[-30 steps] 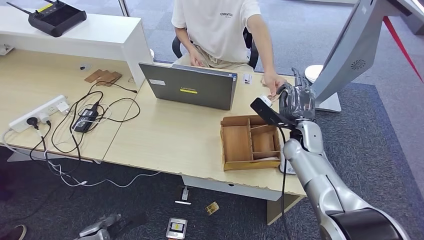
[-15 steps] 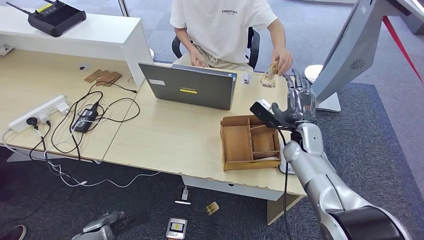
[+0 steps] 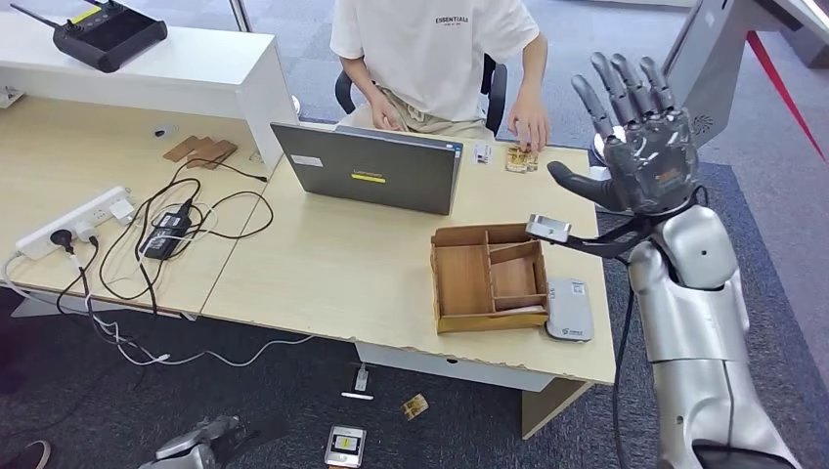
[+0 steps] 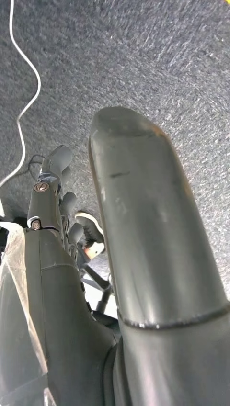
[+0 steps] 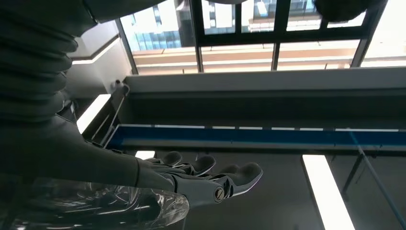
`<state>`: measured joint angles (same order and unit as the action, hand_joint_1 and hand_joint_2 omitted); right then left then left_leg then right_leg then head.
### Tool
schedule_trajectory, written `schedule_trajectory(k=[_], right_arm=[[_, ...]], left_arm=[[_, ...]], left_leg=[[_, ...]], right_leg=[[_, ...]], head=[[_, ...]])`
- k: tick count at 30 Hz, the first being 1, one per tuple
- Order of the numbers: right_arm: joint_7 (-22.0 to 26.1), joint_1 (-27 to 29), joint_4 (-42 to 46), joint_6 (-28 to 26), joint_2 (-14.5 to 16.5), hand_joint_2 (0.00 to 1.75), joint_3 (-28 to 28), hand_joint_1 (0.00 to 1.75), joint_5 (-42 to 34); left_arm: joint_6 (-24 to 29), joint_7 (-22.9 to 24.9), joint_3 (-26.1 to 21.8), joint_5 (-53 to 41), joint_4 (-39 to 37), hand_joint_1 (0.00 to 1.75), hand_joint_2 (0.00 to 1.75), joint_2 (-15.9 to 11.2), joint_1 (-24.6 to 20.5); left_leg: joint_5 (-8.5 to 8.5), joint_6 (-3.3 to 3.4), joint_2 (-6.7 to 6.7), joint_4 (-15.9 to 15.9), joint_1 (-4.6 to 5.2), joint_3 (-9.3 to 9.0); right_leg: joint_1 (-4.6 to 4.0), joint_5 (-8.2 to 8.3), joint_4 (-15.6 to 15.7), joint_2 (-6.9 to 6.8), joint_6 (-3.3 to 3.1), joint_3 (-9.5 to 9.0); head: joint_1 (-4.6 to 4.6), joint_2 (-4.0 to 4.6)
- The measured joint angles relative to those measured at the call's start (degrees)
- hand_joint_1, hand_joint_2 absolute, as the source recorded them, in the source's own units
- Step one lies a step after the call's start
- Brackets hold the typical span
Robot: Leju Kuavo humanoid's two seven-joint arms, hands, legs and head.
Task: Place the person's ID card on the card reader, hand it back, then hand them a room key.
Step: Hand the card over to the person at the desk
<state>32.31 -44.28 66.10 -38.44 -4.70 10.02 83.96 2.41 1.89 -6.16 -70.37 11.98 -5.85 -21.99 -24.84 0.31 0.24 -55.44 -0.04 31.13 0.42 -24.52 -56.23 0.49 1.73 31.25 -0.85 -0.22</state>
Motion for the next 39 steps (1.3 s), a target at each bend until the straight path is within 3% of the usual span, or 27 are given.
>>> schedule_trajectory(k=[4, 9, 17, 26, 32, 35, 39], right_arm=[[5.5, 0.9, 7.7, 0.0, -2.1, 0.00, -6.1, 0.00, -3.5], [5.7, 1.2, 13.1, 0.0, -5.2, 0.00, -15.9, 0.00, -7.7], [5.7, 1.6, 12.5, 0.1, -8.4, 0.00, -32.7, 0.00, -10.6], [5.5, 5.0, 5.3, 0.1, -9.9, 0.00, -51.3, 0.00, -10.8], [5.0, 9.4, -7.3, 0.1, -10.7, 0.00, -70.4, 0.00, -3.8], [1.3, 11.9, -12.4, 0.1, -10.7, 0.00, -77.4, 0.00, -1.5], [-8.6, 14.8, -18.6, 0.1, -10.5, 0.00, -81.4, 0.00, -0.4]], left_arm=[[2.7, -0.7, -0.7, 3.0, 0.0, 0.00, 0.00, -1.1, 2.1], [6.7, -1.4, -2.4, 6.7, 0.0, 0.00, 0.00, -2.3, 5.5], [12.1, -2.1, -5.1, 9.6, 0.0, 0.00, 0.00, -2.9, 9.2], [16.7, -3.0, -8.7, 11.7, -0.2, 0.00, 0.00, -2.8, 10.9], [17.2, -2.7, -10.8, 13.2, -0.3, 0.00, 0.00, -2.6, 11.9], [17.5, -2.9, -11.4, 13.8, -0.3, 0.00, 0.00, -2.4, 12.1], [18.2, -3.1, -12.2, 14.8, -0.3, 0.00, 0.00, -2.2, 12.0]], left_leg=[[-0.01, 0.01, -0.01, 0.0, 0.02, -0.01], [-0.02, 0.03, -0.02, 0.0, 0.02, 0.00], [-0.04, 0.06, 0.00, 0.0, 0.04, 0.07], [-0.06, 0.07, 0.00, 0.0, -0.01, 0.07], [-0.14, 0.12, -0.02, 0.0, -0.05, 0.10], [-0.16, 0.13, -0.02, 0.0, -0.04, 0.12], [-0.17, 0.12, -0.02, 0.1, -0.08, 0.11]], right_leg=[[0.02, 0.00, 0.0, 0.01, 0.01, 0.01], [0.02, 0.00, 0.0, 0.01, 0.02, 0.02], [0.04, 0.00, 0.1, -0.01, 0.03, 0.05], [-0.01, -0.03, 0.1, -0.02, 0.03, 0.08], [-0.04, -0.05, 0.2, -0.01, 0.05, 0.05], [-0.04, -0.05, 0.2, 0.00, 0.04, 0.06], [-0.07, -0.08, 0.1, 0.00, 0.01, 0.04]], head=[[-0.01, 0.00], [-0.01, 0.00], [-0.01, 0.00], [-0.03, 0.00], [-0.02, 0.00], [-0.03, 0.00], [-0.02, 0.00]])
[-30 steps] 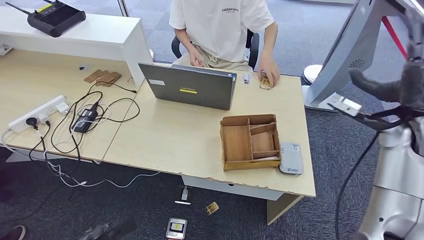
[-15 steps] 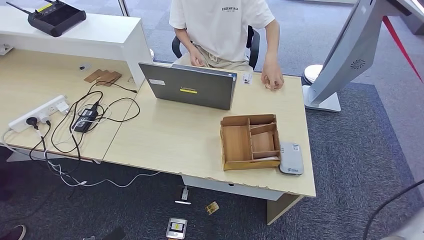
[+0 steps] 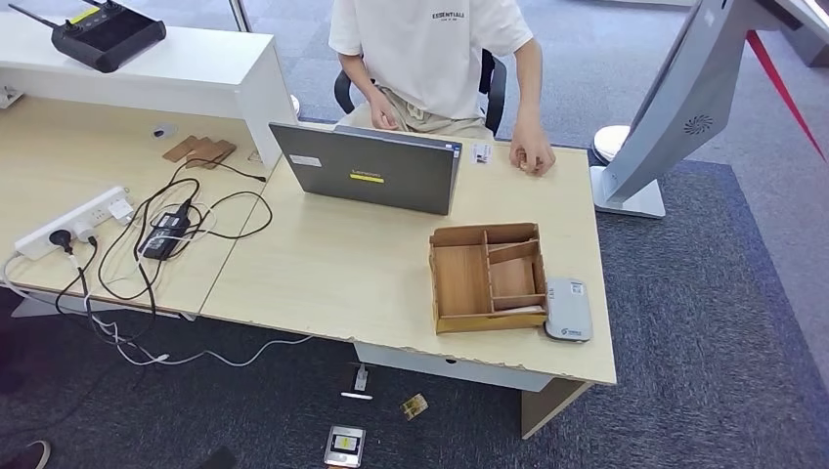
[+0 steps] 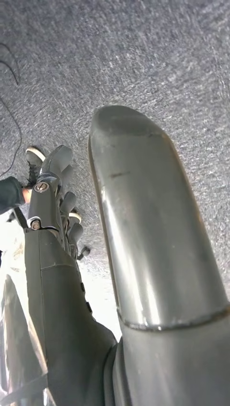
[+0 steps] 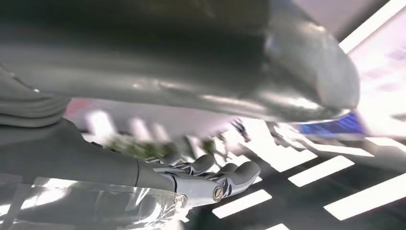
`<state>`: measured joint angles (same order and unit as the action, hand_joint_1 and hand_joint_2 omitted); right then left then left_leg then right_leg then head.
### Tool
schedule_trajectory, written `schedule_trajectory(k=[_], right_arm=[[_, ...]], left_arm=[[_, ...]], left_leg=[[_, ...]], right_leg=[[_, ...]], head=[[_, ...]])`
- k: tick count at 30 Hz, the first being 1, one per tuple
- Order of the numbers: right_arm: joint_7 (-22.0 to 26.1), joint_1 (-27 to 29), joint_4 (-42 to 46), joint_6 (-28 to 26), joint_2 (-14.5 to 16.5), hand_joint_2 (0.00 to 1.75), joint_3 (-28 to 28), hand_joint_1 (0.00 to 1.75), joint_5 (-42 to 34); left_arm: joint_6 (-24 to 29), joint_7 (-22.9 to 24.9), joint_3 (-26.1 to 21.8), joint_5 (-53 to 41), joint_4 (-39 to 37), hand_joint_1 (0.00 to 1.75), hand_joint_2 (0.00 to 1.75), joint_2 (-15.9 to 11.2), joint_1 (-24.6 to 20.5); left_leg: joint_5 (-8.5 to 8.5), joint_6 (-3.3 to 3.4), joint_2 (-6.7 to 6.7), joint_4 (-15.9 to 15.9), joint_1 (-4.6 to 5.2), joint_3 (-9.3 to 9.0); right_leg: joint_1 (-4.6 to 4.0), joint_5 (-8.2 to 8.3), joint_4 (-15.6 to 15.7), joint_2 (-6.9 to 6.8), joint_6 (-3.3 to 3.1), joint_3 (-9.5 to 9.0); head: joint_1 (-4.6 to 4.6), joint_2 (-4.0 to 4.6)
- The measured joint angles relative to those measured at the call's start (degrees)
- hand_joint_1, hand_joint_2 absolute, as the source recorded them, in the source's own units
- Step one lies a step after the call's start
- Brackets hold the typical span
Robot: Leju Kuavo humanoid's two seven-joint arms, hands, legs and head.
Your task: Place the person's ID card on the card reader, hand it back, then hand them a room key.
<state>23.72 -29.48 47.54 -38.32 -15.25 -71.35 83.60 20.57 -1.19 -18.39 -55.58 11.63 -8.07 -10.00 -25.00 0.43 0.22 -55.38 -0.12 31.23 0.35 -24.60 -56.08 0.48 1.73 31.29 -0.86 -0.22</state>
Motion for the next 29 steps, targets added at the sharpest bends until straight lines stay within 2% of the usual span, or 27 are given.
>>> schedule_trajectory(k=[5, 9, 12, 17, 23, 29], right_arm=[[-13.0, 3.6, -10.3, 0.6, -0.2, 0.00, -1.0, 0.00, -0.9], [-22.9, 6.3, -18.2, 8.4, -0.6, 0.00, -1.2, 0.00, -0.6], [-26.3, 8.6, -22.3, 14.7, -0.5, 0.00, -1.2, 0.00, -0.7], [-30.5, 11.8, -27.4, 22.3, -0.1, 0.00, -1.1, 0.00, 1.9], [-38.8, 13.6, -31.1, 33.6, 0.7, 0.00, 1.2, 0.00, 6.0], [-42.0, 14.5, -33.0, 41.3, 1.1, 0.00, 2.8, 0.00, 5.4]], left_arm=[[1.5, -1.1, -1.6, 2.5, 0.0, 0.00, 0.00, -0.1, 0.0], [2.4, -2.9, -3.3, 5.1, 0.0, 0.00, 0.00, -0.6, -0.1], [2.7, -3.9, -4.5, 6.0, 0.0, 0.00, 0.00, -1.0, -0.1], [2.4, -3.5, -5.7, 5.5, 0.0, 0.00, 0.00, -1.5, -0.3], [1.7, -2.7, -6.0, 4.6, 0.0, 0.00, 0.00, -1.8, -0.4], [1.5, -3.2, -6.5, 4.9, 0.0, 0.00, 0.00, -2.3, -0.3]], left_leg=[[0.00, 0.00, 0.03, 0.0, -0.02, -0.01], [0.00, 0.00, 0.04, 0.0, -0.02, -0.03], [0.00, -0.01, 0.05, 0.0, -0.02, -0.02], [0.00, -0.01, 0.06, 0.0, -0.02, -0.01], [0.00, -0.01, 0.05, 0.0, -0.02, -0.03], [0.00, -0.01, 0.05, 0.0, -0.02, -0.04]], right_leg=[[-0.03, -0.01, 0.0, -0.01, -0.01, -0.04], [-0.03, -0.02, 0.0, -0.02, -0.01, -0.06], [-0.03, -0.03, 0.0, -0.04, -0.01, -0.05], [-0.04, -0.05, 0.0, -0.03, -0.04, -0.05], [-0.03, -0.07, 0.0, -0.03, -0.07, -0.06], [-0.03, -0.06, 0.0, -0.03, -0.07, -0.09]], head=[[-0.01, 0.00], [0.01, 0.00], [0.00, 0.00], [0.01, 0.00], [0.00, 0.00], [0.00, 0.00]])
